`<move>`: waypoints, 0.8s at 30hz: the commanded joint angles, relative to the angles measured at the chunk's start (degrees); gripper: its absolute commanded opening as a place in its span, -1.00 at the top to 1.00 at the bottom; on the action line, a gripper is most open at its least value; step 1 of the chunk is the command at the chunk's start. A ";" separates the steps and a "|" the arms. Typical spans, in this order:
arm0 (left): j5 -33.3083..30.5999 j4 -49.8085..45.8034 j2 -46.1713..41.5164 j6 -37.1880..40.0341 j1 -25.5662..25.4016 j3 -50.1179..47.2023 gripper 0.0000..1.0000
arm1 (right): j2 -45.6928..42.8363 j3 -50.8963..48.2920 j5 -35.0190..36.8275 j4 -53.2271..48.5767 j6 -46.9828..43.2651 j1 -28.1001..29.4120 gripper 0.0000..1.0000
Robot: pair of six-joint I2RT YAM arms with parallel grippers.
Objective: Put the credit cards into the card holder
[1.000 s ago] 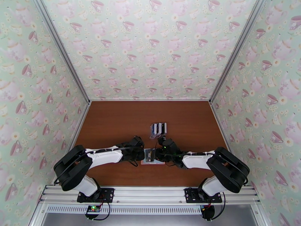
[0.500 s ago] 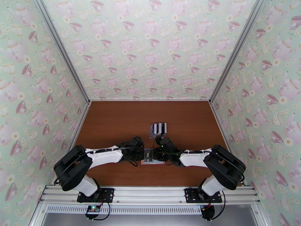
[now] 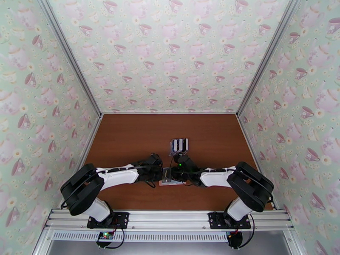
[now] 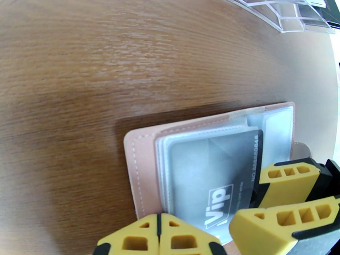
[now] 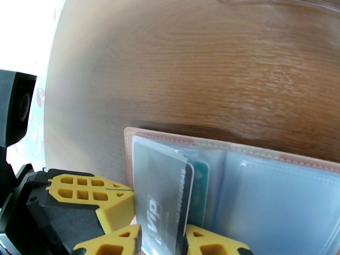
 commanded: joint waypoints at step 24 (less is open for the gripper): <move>-1.70 -10.22 -0.46 5.35 0.77 8.63 0.81 | -5.80 2.72 5.25 -11.65 -4.96 1.39 0.26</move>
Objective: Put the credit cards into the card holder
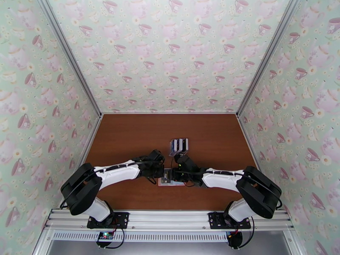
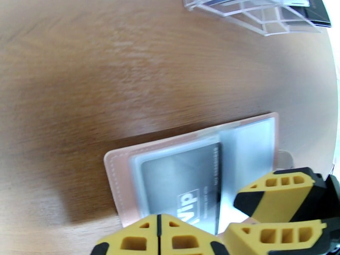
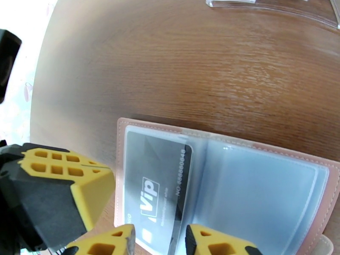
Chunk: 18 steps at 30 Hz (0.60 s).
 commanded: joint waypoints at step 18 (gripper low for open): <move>-3.27 -1.59 -0.29 0.84 0.82 -3.46 0.86 | 3.42 3.95 0.48 -2.03 -1.71 0.41 0.35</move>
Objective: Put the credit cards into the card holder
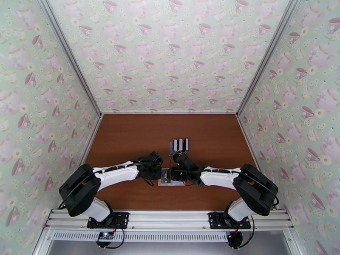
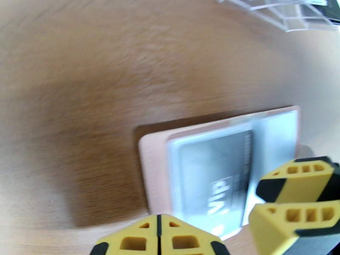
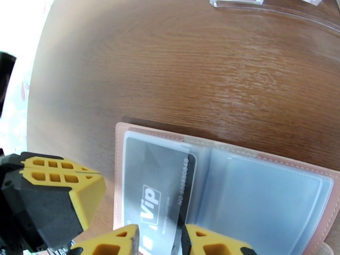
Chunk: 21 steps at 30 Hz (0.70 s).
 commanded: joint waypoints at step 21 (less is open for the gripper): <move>0.44 2.89 3.58 -0.09 0.46 -0.32 0.86 | 2.01 3.20 -1.04 0.68 -1.34 1.55 0.36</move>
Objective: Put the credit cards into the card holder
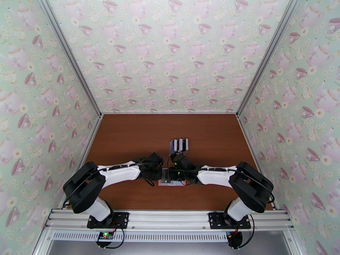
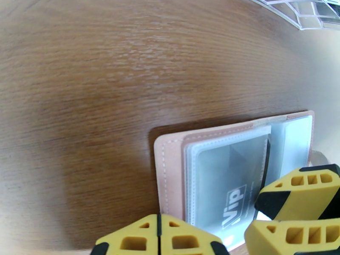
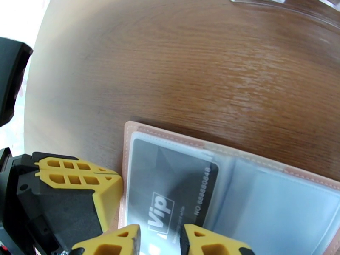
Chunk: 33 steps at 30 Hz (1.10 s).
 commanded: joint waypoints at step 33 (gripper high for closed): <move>-1.27 -3.34 -4.61 0.56 1.31 -0.21 0.48 | -16.81 -1.24 4.65 -13.83 -6.37 -4.90 0.18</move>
